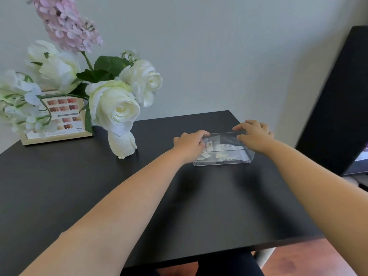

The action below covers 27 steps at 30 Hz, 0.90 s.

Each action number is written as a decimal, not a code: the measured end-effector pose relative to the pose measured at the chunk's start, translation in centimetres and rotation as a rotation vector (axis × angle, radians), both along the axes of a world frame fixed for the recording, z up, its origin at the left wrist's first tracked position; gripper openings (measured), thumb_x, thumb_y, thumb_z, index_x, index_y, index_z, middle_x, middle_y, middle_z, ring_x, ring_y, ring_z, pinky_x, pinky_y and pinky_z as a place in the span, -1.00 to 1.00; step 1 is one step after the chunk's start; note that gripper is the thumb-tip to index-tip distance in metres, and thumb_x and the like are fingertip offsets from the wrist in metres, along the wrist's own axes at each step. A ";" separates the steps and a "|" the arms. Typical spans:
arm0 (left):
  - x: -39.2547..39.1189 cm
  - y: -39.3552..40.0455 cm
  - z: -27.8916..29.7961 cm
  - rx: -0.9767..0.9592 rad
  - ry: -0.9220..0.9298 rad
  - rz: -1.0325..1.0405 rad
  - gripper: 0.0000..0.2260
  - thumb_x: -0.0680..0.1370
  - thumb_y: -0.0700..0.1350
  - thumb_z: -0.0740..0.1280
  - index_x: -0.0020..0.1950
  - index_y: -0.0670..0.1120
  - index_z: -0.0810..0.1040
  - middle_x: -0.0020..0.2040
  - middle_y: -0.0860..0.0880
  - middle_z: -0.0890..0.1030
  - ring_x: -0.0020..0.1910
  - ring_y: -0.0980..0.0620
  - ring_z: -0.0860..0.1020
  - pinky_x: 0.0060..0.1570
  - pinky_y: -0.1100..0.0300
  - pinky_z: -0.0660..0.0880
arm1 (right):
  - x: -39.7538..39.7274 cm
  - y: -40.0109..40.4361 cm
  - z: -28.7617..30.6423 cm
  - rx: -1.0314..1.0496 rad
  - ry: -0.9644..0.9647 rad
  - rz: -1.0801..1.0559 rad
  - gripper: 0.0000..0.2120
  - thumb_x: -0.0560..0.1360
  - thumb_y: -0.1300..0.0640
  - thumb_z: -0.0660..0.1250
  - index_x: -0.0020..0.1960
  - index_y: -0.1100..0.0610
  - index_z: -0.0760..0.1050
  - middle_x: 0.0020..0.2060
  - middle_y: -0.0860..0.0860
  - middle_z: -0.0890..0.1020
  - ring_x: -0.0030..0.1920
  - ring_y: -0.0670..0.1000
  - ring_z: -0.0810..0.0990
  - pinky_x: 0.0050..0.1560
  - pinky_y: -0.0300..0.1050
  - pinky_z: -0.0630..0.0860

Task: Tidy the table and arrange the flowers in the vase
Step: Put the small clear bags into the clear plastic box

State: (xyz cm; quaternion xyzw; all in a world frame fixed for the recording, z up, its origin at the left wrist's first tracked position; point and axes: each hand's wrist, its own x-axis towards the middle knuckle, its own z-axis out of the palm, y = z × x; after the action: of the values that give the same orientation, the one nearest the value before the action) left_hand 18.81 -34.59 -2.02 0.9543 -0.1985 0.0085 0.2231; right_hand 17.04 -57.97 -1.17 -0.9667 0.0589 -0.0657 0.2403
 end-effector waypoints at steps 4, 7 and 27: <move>0.2 -0.1 -0.4 0.043 -0.054 0.005 -0.62 0.65 -0.08 0.09 0.44 0.22 0.33 0.33 0.12 0.47 0.33 -0.10 0.33 0.22 -0.12 0.18 | -0.4 0.0 -0.5 0.062 -0.078 -0.024 -0.73 0.49 0.01 0.19 0.09 -0.31 0.47 0.33 -0.13 0.38 0.39 0.03 0.13 0.16 -0.09 0.05; -0.1 0.4 -0.4 -0.024 -0.074 0.018 -0.60 0.65 -0.09 0.10 0.45 0.24 0.31 0.45 0.12 0.38 0.39 -0.12 0.25 0.27 -0.13 0.15 | -0.9 0.3 -0.6 0.075 -0.146 -0.030 -0.75 0.51 0.03 0.19 0.11 -0.26 0.49 0.27 -0.13 0.42 0.36 0.05 0.17 0.15 -0.10 0.07; -11.3 23.4 2.4 0.121 0.593 0.063 -0.50 0.20 0.20 0.60 0.09 0.23 0.57 0.05 0.20 0.61 -0.12 0.29 0.59 -0.13 0.33 0.45 | -3.5 5.9 -4.0 -0.097 -0.334 0.241 -0.75 0.59 0.04 0.16 0.14 -0.04 0.57 0.19 0.01 0.54 0.25 0.16 0.39 0.21 0.15 0.25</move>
State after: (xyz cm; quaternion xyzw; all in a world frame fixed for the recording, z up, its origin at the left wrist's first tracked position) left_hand 7.47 -11.21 0.34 0.9325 -0.0953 -0.2754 0.2135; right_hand 13.59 -52.09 -5.18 -0.9529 -0.1012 -0.1987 0.2058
